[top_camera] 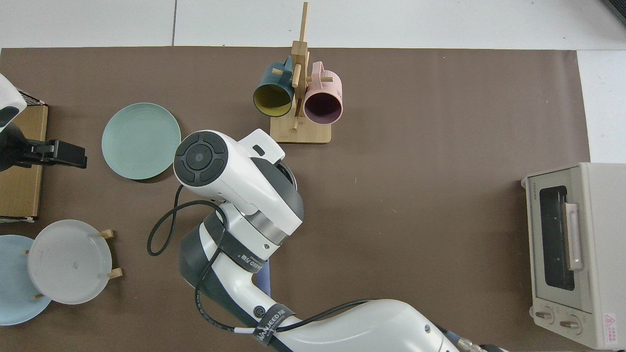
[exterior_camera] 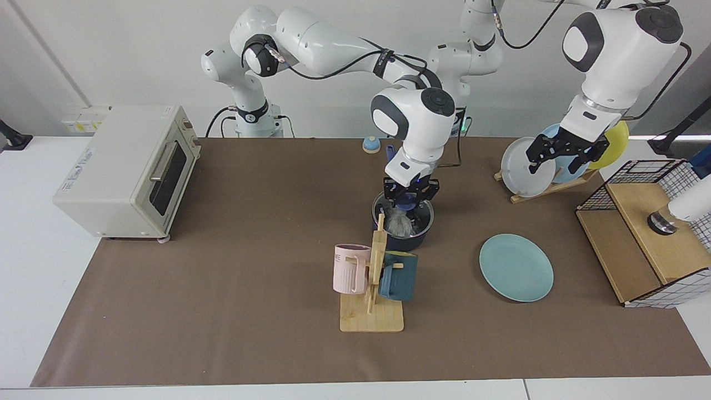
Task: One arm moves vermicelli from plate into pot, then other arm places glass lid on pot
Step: 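Lower the glass lid onto the pot with the right gripper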
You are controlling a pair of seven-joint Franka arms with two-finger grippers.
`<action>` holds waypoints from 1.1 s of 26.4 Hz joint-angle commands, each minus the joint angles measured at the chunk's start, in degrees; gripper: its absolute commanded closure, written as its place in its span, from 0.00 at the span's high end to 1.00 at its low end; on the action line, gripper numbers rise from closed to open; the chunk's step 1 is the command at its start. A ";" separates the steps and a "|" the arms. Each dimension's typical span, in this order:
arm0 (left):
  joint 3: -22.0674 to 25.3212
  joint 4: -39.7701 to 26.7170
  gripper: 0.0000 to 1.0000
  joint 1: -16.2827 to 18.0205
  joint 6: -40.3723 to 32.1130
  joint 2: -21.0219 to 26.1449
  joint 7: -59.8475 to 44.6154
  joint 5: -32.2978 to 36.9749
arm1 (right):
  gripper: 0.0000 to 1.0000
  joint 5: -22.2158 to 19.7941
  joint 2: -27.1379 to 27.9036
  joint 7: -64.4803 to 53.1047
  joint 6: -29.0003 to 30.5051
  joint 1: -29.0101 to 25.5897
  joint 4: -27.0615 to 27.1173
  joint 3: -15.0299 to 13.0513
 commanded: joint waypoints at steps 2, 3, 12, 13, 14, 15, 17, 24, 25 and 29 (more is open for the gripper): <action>-0.39 -0.15 1.00 0.48 -0.32 -0.62 0.48 0.27 | 0.00 -0.70 -0.07 -0.70 1.71 0.02 -0.81 0.16; -0.39 -0.15 1.00 0.48 -0.32 -0.62 0.48 0.27 | 0.00 -0.70 -0.16 -0.70 1.71 0.02 -0.89 0.16; -0.39 -0.15 1.00 0.48 -0.32 -0.62 0.48 0.27 | 0.79 -0.96 -0.25 -0.96 1.71 0.01 -0.98 0.16; -0.39 -0.15 1.00 0.48 -0.32 -0.62 0.48 0.27 | 0.91 -1.31 -0.25 -0.96 1.71 0.02 -0.98 0.16; -0.39 -0.15 1.00 0.48 -0.32 -0.62 0.48 0.27 | 0.98 -1.49 -0.25 -0.96 1.71 0.02 -0.98 0.16; -0.39 -0.15 1.00 0.48 -0.32 -0.62 0.48 0.27 | 0.98 -1.58 -0.25 -0.96 1.71 0.10 -0.98 0.16; -0.39 -0.15 1.00 0.48 -0.32 -0.62 0.48 0.27 | 0.99 -1.58 -0.25 -0.96 1.62 0.10 -0.98 0.16; -0.39 -0.15 1.00 0.48 -0.32 -0.62 0.57 0.27 | 0.99 -1.58 -0.60 -0.79 1.53 0.19 -0.98 0.16; -0.39 -0.15 1.00 0.48 -0.32 -0.62 0.57 0.27 | 0.99 -1.58 -0.77 -0.53 1.62 0.10 -0.98 0.16; -0.39 -0.15 1.00 0.48 -0.32 -0.62 0.57 0.27 | 0.99 -1.49 -4.45 -0.61 0.92 -0.51 -1.51 -0.10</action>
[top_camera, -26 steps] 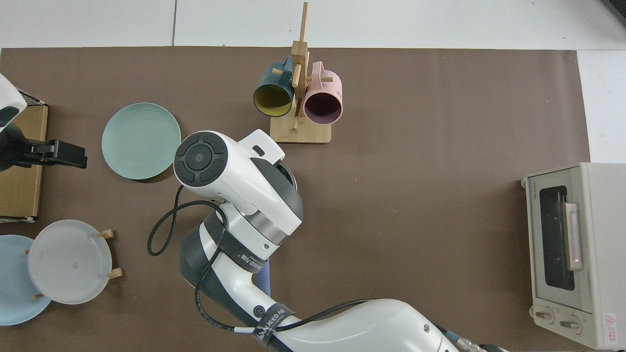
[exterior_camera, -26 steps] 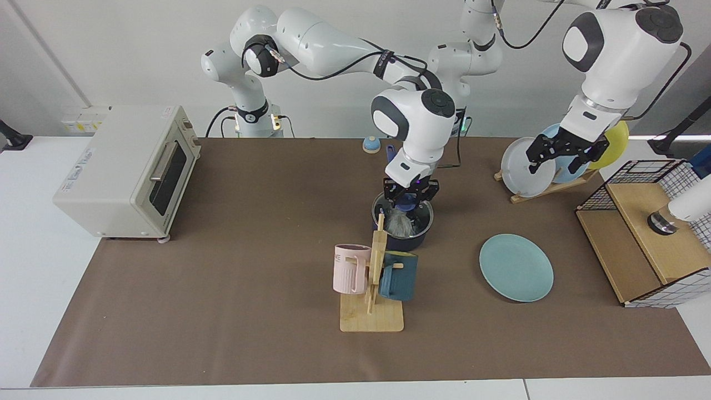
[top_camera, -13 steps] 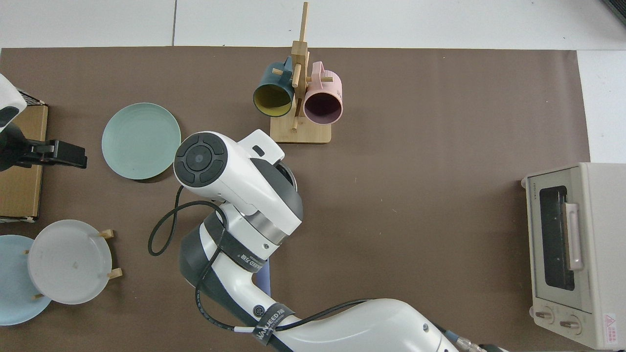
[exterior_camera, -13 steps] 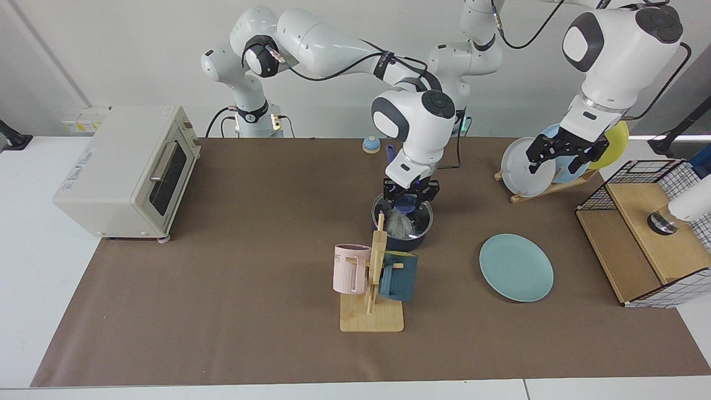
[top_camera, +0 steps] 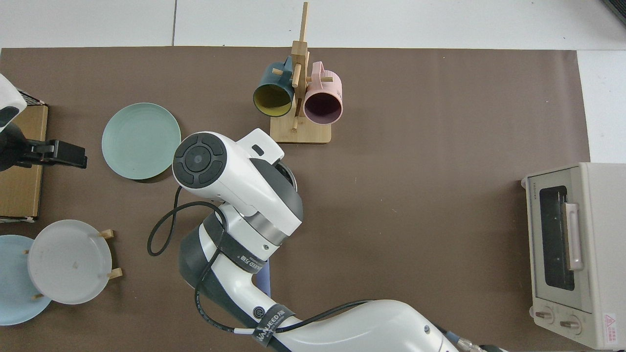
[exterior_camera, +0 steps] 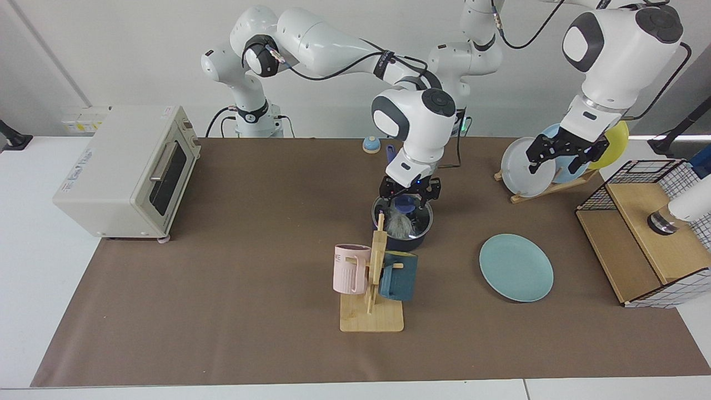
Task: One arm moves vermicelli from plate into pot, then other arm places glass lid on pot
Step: 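Lower the glass lid onto the pot with the right gripper, then release the lid and lift the right gripper away from the pot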
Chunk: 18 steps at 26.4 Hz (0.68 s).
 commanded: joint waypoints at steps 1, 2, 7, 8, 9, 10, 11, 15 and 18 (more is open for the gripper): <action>-0.39 -0.15 1.00 0.48 -0.32 -0.62 0.57 0.27 | 0.99 -0.94 -6.27 -0.74 -0.32 -1.35 -3.09 -0.12; -0.39 -0.15 1.00 0.48 -0.32 -0.62 0.57 0.27 | 0.99 -0.94 -8.73 -0.66 -0.41 -2.49 -5.80 -0.03; -0.39 -0.15 1.00 0.56 -0.32 -0.62 0.65 0.27 | 0.99 -1.03 -19.72 -2.14 -0.32 -5.48 -19.61 -0.12; -0.39 -0.15 1.00 0.56 -0.32 -0.62 0.74 0.27 | 0.99 -1.03 -22.09 -3.72 -0.15 -6.97 -22.42 -0.12; -0.39 -0.15 1.00 0.48 -0.32 -0.62 0.74 0.27 | 0.99 -1.03 -24.02 -5.47 -0.06 -8.29 -24.88 -0.12; -0.39 -0.15 1.00 0.48 -0.32 -0.62 0.74 0.27 | 0.99 -1.03 -26.48 -7.05 0.46 -9.70 -27.69 -0.12; -0.39 -0.15 1.00 0.48 -0.41 -0.62 0.74 0.27 | 0.99 -1.03 -28.77 -8.55 0.82 -11.19 -30.33 -0.12; -0.39 -0.15 1.00 0.48 -0.32 -0.62 0.66 0.27 | 0.99 -1.03 -36.33 -14.53 4.94 -16.90 -40.44 -0.12; -0.39 -0.06 1.00 0.56 -0.32 -0.62 0.74 0.27 | 0.99 -1.03 -38.98 -20.50 7.58 -20.86 -44.67 -0.12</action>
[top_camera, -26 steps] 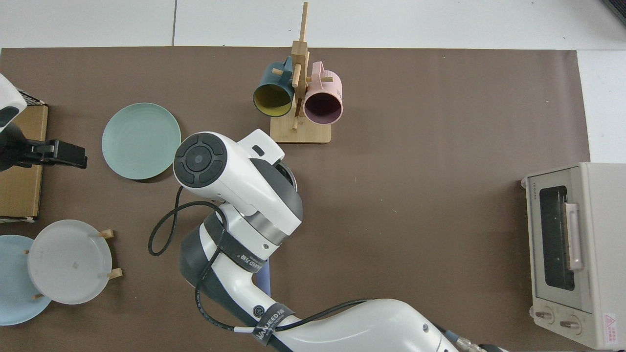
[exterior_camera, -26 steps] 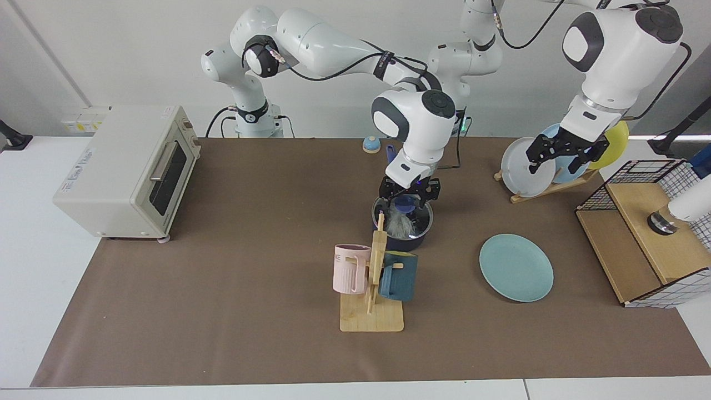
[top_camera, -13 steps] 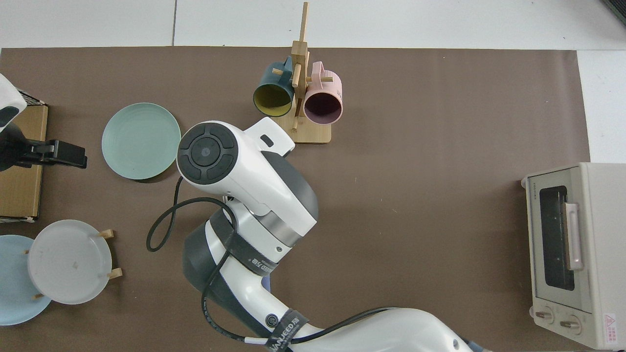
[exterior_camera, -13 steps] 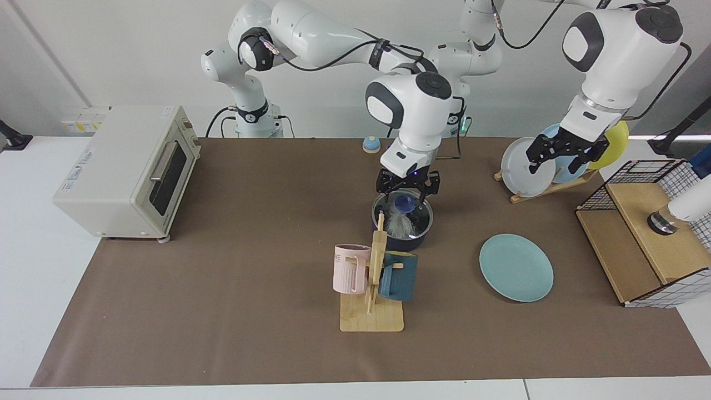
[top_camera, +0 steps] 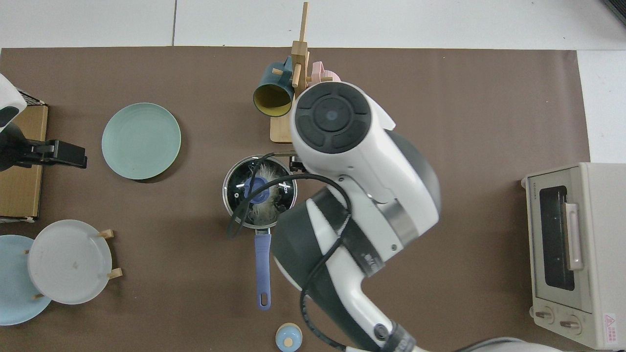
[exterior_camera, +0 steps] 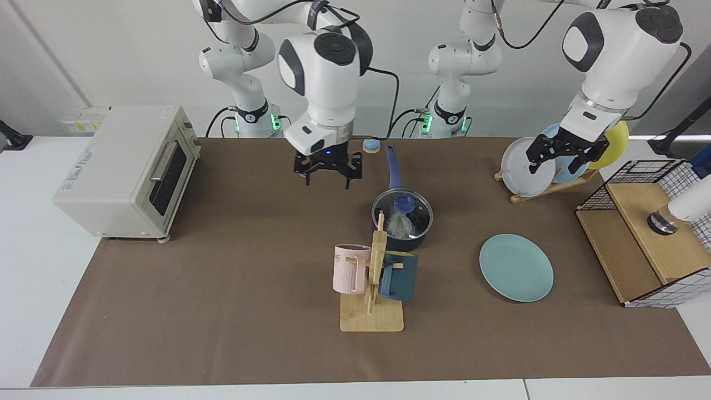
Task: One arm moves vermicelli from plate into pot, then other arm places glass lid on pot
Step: 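Release the lid and lift the right gripper away from the pot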
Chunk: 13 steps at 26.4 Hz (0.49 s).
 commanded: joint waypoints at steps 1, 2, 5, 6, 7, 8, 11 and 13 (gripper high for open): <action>-0.39 -0.15 1.00 0.56 -0.32 -0.62 0.74 0.27 | 0.99 -0.30 -9.03 -8.51 6.84 -6.62 -14.35 0.97; -0.39 -0.15 1.00 0.56 -0.32 -0.62 0.65 0.27 | 0.99 -0.30 -8.94 -9.22 7.10 -7.59 -14.43 0.97; -0.39 -0.15 1.00 0.48 -0.32 -0.62 0.65 0.27 | 0.99 -0.30 -8.59 -10.71 8.77 -10.75 -14.43 1.05; -0.39 -0.15 1.00 0.48 -0.32 -0.62 0.65 0.27 | 0.99 -0.30 -8.50 -12.03 9.30 -11.98 -14.35 1.05; -0.39 -0.15 1.00 0.48 -0.32 -0.62 0.65 0.27 | 0.99 -0.22 -8.42 -13.69 9.65 -13.12 -14.35 1.05; -0.39 -0.15 1.00 0.48 -0.32 -0.62 0.65 0.27 | 0.99 -0.04 -8.41 -15.80 9.65 -14.53 -14.17 1.05; -0.39 -0.15 1.00 0.48 -0.32 -0.62 0.56 0.27 | 0.99 0.92 -8.76 -21.78 9.74 -19.36 -13.82 1.05; -0.39 -0.15 1.00 0.48 -0.32 -0.62 0.56 0.27 | 0.99 1.10 -9.03 -24.16 9.74 -21.65 -13.73 1.14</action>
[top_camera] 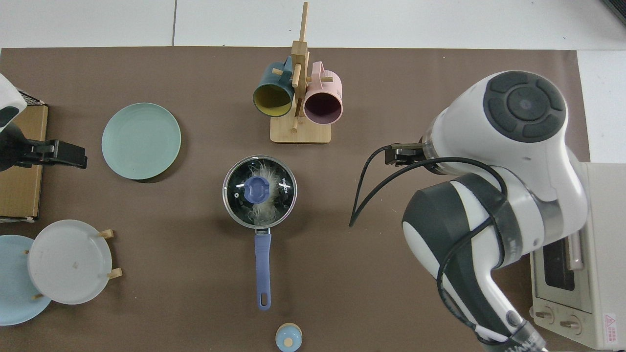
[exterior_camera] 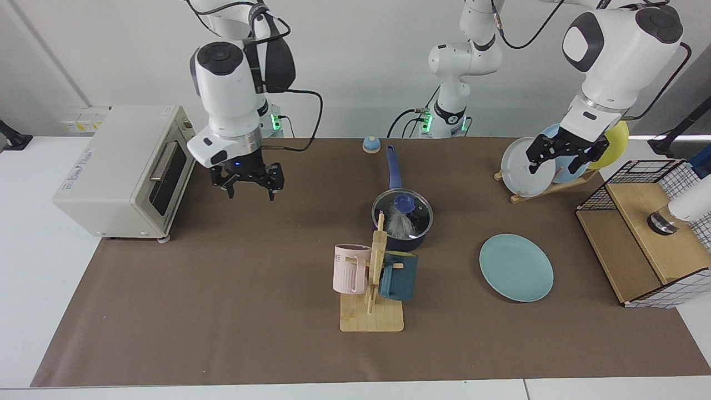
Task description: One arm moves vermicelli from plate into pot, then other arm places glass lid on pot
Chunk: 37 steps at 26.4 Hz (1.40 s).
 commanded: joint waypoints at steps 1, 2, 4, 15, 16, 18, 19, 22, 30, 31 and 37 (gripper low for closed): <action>-0.38 -0.15 1.00 0.48 -0.32 -0.62 0.48 0.27 | 0.99 0.97 -1.80 -7.59 1.41 -6.65 -1.26 1.18; -0.38 -0.15 1.00 0.48 -0.32 -0.62 0.48 0.27 | 0.99 1.06 -1.98 -8.12 1.32 -7.27 -0.82 1.18; -0.38 -0.15 1.00 0.48 -0.32 -0.62 0.48 0.27 | 0.99 1.06 -2.07 -9.09 -0.17 -8.33 1.19 1.18; -0.38 -0.15 1.00 0.48 -0.32 -0.62 0.48 0.19 | 0.99 4.84 -4.35 -12.35 -8.26 -11.67 7.00 1.09; -0.38 -0.15 1.00 0.48 -0.32 -0.62 0.48 0.19 | 0.99 4.92 -4.44 -12.35 -9.13 -11.67 6.92 1.18; -0.38 -0.15 1.00 0.48 -0.32 -0.62 0.48 0.19 | 0.99 4.66 -4.26 -12.08 -10.72 -11.32 7.00 1.09; -0.38 -0.15 1.00 0.48 -0.32 -0.62 0.48 0.19 | 0.99 4.31 -4.09 -12.00 -10.90 -11.06 7.00 1.18; -0.47 -0.15 1.00 0.48 -0.32 -0.62 0.48 0.27 | 0.99 4.04 -3.74 -12.08 -11.60 -11.14 7.00 1.09; -0.47 -0.06 1.00 0.48 -0.32 -0.62 0.48 0.27 | 0.99 4.74 -4.70 -12.61 -13.10 -13.16 5.33 1.18; -0.47 -0.06 1.00 0.48 -0.32 -0.62 0.48 0.27 | 0.99 5.01 -4.70 -12.61 -13.10 -13.43 5.33 1.18; -0.47 -0.06 1.00 0.48 -0.32 -0.62 0.48 0.27 | 0.99 4.84 -4.79 -12.52 -13.10 -13.43 5.16 1.18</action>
